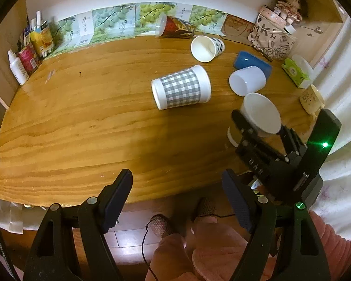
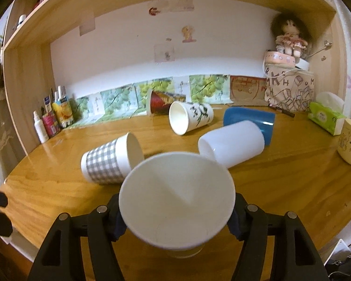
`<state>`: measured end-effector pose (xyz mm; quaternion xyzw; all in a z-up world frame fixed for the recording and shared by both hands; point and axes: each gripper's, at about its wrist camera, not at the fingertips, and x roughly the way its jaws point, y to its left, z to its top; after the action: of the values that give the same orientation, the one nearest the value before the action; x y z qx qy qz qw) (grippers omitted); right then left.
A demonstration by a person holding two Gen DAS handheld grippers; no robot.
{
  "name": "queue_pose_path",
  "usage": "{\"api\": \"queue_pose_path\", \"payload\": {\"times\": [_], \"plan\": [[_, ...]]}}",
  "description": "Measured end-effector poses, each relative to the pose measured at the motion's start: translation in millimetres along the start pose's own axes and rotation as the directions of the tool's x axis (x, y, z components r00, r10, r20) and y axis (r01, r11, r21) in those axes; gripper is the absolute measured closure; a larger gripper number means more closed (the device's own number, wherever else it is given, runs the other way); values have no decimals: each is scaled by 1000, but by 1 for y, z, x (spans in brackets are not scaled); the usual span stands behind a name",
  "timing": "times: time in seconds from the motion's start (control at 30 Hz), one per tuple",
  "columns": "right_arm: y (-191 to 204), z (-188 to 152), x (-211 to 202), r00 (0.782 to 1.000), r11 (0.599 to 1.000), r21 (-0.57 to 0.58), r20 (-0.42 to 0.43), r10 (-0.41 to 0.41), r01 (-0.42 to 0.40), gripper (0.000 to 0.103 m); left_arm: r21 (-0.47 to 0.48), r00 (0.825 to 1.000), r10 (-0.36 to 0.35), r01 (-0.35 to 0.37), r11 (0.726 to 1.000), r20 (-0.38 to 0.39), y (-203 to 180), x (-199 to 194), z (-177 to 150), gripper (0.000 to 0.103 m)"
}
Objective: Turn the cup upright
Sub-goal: 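Rotate the held cup with the right gripper until its rim faces up, then lower the upright cup onto the desk and open the right gripper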
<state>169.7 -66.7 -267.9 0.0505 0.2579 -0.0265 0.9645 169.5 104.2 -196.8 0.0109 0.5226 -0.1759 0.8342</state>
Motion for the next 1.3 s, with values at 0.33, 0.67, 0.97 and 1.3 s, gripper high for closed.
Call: {"api": "queue_pose_path", "payload": {"times": [0.33, 0.67, 0.97, 1.3], "plan": [[-2, -7, -15, 994, 999, 37, -110, 24, -20, 21, -22, 999, -2, 3, 1000, 38, -3, -8, 2, 21], [-18, 5, -65, 974, 995, 92, -221, 49, -29, 15, -84, 992, 0, 11, 996, 125, -22, -26, 6, 21], [-28, 55, -131, 960, 990, 65, -242, 139, -127, 15, -85, 970, 48, -29, 996, 238, -65, -66, 10, 21], [-38, 88, -183, 947, 983, 39, -266, 181, -177, 15, -97, 932, 77, -45, 994, 354, -100, -105, -4, 21]]}}
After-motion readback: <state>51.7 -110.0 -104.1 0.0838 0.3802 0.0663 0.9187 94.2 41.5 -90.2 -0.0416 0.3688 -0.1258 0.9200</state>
